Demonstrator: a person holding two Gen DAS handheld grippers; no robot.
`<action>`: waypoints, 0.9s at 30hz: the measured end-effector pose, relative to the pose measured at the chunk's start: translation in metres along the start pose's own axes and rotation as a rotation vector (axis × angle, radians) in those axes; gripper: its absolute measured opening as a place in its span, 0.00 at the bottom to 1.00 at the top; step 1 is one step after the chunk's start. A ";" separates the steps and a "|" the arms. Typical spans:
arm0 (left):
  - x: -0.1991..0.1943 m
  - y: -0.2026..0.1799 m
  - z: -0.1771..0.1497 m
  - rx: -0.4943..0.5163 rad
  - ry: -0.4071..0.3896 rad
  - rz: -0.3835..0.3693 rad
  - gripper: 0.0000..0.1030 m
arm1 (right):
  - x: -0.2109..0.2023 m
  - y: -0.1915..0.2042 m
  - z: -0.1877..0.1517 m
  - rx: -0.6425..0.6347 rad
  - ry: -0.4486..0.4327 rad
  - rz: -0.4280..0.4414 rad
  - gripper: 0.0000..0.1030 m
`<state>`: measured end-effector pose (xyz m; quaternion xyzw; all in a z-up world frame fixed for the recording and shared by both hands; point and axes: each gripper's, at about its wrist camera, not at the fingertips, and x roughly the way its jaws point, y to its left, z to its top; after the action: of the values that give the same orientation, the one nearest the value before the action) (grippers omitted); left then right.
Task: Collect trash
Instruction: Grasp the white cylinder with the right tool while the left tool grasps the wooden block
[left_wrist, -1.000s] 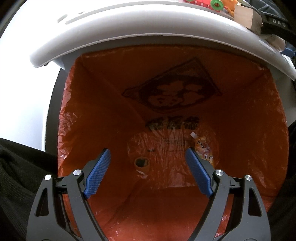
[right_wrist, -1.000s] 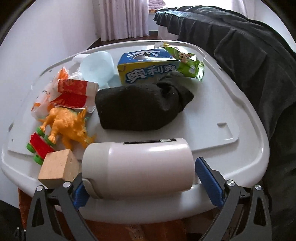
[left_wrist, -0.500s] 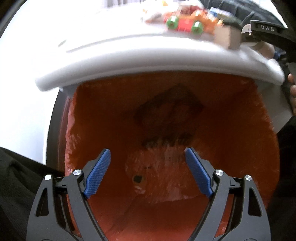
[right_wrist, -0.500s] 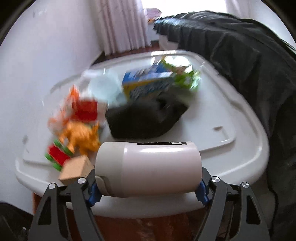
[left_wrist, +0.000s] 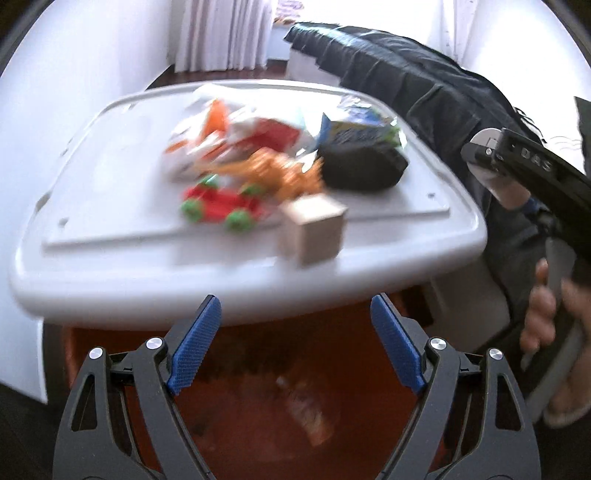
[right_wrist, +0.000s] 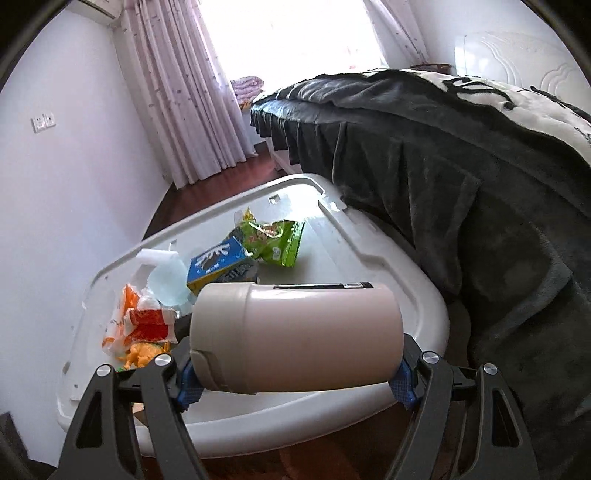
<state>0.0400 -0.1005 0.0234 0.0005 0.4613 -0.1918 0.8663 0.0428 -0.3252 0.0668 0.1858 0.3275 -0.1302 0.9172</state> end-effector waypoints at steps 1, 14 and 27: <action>0.005 -0.006 0.004 0.006 -0.001 0.004 0.79 | -0.001 0.000 0.001 -0.002 -0.007 0.002 0.74; 0.063 -0.022 0.035 -0.055 -0.010 0.057 0.79 | -0.004 0.005 0.006 0.001 -0.020 0.040 0.74; 0.064 -0.030 0.023 0.050 -0.090 0.192 0.41 | 0.003 0.002 0.007 0.031 0.011 0.050 0.74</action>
<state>0.0804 -0.1538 -0.0089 0.0575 0.4148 -0.1189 0.9003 0.0493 -0.3271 0.0703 0.2089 0.3257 -0.1111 0.9154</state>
